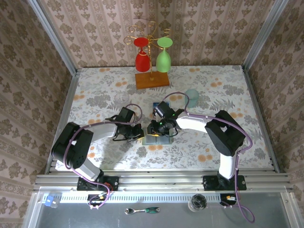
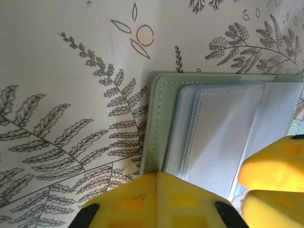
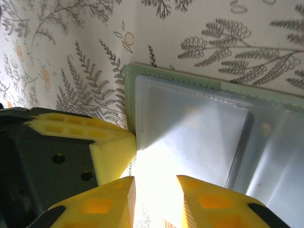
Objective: Take the credit cards out of the card holder
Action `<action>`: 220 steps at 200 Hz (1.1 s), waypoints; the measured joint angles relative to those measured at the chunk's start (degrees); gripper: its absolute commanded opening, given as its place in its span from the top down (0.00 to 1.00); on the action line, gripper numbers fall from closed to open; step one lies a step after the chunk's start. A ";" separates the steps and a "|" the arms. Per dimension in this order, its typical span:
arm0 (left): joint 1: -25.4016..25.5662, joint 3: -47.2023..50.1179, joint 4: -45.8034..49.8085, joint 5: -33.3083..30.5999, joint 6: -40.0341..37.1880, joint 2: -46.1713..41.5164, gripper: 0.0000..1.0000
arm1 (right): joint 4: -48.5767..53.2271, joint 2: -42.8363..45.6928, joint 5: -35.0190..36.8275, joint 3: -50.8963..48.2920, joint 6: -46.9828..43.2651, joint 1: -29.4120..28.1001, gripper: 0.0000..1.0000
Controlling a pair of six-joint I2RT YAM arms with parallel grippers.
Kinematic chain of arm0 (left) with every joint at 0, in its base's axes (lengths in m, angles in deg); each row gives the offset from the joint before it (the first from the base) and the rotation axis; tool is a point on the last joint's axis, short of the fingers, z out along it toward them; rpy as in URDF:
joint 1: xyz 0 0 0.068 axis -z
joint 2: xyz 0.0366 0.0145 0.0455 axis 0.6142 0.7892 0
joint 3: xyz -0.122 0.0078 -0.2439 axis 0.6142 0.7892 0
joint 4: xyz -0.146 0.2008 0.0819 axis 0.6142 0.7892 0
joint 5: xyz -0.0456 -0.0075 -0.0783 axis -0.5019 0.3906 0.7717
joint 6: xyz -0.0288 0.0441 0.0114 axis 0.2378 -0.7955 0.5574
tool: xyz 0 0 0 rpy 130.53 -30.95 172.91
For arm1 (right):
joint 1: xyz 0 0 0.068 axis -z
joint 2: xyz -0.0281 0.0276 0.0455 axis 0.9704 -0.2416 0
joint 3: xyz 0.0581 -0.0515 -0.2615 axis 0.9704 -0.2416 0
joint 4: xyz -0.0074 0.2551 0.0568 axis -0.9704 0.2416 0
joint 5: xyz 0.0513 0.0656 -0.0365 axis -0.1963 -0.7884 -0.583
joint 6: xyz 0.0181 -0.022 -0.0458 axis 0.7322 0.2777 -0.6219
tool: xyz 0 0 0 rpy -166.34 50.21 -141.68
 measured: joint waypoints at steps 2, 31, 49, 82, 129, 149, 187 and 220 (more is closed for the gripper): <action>0.00 0.04 -0.09 0.02 0.00 0.00 1.00 | 0.00 -0.07 -0.02 0.00 0.04 -0.04 0.74; -0.04 0.31 -0.52 0.35 0.00 0.00 1.00 | -0.02 -0.55 -0.33 0.11 0.61 -0.24 0.76; -0.28 0.50 -0.87 0.52 0.00 0.00 1.00 | 0.00 -1.09 -0.35 0.57 0.94 -0.33 0.76; -0.48 0.79 -1.36 1.07 0.00 0.00 1.00 | 0.68 -1.68 -0.09 0.79 1.27 -0.35 0.71; -0.87 1.03 -1.66 1.53 -0.17 0.00 1.00 | 2.64 -1.68 1.62 1.05 1.25 -0.35 0.70; -1.11 1.09 -1.75 1.75 -0.17 0.00 1.00 | 3.32 -1.66 2.71 1.05 1.22 -0.35 0.70; -1.18 1.20 -1.90 1.95 -0.20 0.00 1.00 | 4.22 -1.29 3.61 1.05 0.96 -0.33 0.70; -1.29 1.20 -1.90 2.01 -0.22 0.00 1.00 | 4.33 -1.18 3.58 0.90 0.09 0.35 0.71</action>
